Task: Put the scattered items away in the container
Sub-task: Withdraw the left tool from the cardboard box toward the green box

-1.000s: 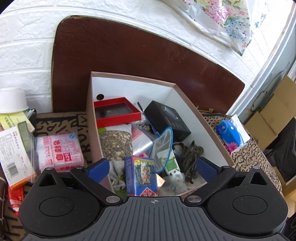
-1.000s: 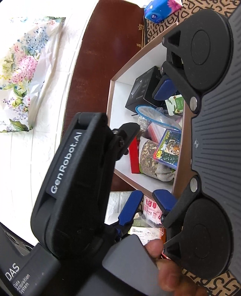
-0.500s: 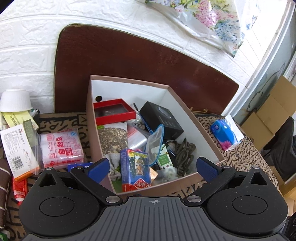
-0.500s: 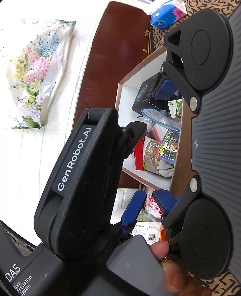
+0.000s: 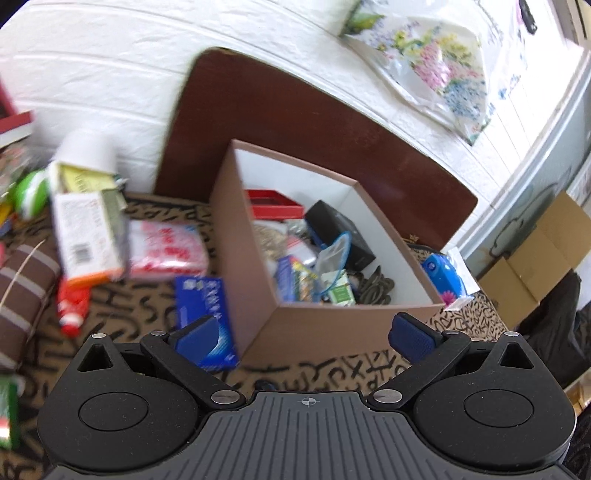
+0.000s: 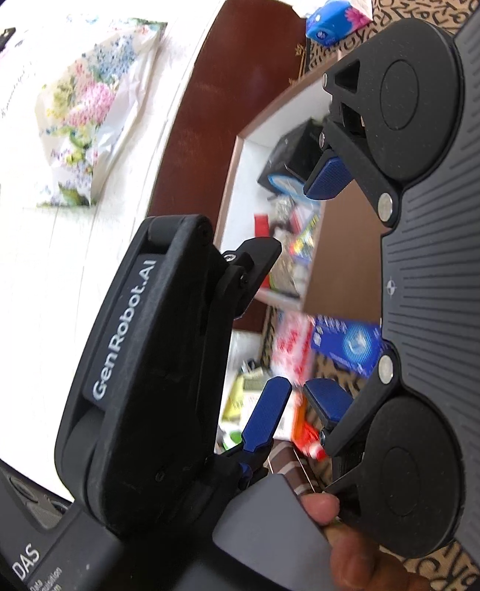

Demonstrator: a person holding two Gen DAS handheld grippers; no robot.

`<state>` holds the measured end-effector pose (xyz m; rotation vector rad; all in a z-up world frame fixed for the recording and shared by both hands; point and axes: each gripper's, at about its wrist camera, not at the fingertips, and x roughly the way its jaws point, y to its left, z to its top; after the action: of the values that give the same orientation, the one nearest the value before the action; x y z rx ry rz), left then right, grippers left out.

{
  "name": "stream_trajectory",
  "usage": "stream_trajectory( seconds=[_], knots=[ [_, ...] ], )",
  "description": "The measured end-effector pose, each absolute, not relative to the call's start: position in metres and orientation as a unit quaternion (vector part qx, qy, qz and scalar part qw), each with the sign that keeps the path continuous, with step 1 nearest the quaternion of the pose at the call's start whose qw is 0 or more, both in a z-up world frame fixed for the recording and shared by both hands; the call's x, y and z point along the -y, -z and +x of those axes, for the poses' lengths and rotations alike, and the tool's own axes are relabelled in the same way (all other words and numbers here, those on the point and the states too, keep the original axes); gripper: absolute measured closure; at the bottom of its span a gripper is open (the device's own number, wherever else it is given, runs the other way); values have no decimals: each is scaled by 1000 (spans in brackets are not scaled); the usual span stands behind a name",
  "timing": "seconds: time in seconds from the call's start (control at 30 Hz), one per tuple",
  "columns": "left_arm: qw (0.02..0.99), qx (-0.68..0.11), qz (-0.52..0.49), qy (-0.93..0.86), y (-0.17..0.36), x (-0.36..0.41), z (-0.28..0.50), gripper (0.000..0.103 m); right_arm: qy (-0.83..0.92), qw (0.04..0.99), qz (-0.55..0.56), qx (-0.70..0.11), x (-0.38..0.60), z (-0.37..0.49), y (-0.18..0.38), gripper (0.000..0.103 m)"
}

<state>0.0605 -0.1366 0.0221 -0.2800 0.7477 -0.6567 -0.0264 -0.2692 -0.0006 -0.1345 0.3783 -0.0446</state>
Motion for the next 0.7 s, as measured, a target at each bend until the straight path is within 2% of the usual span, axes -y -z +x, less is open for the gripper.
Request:
stream_trajectory(
  seconds=[0.33,0.7],
  knots=[
    [887,-360,-152,247,16,54,23,0,-53,971,-40,-231,230,-25,31,1],
    [885,-384,-198,173,56,-30,25,2,-122,948,-84,-280,179,-17,73,1]
  ],
)
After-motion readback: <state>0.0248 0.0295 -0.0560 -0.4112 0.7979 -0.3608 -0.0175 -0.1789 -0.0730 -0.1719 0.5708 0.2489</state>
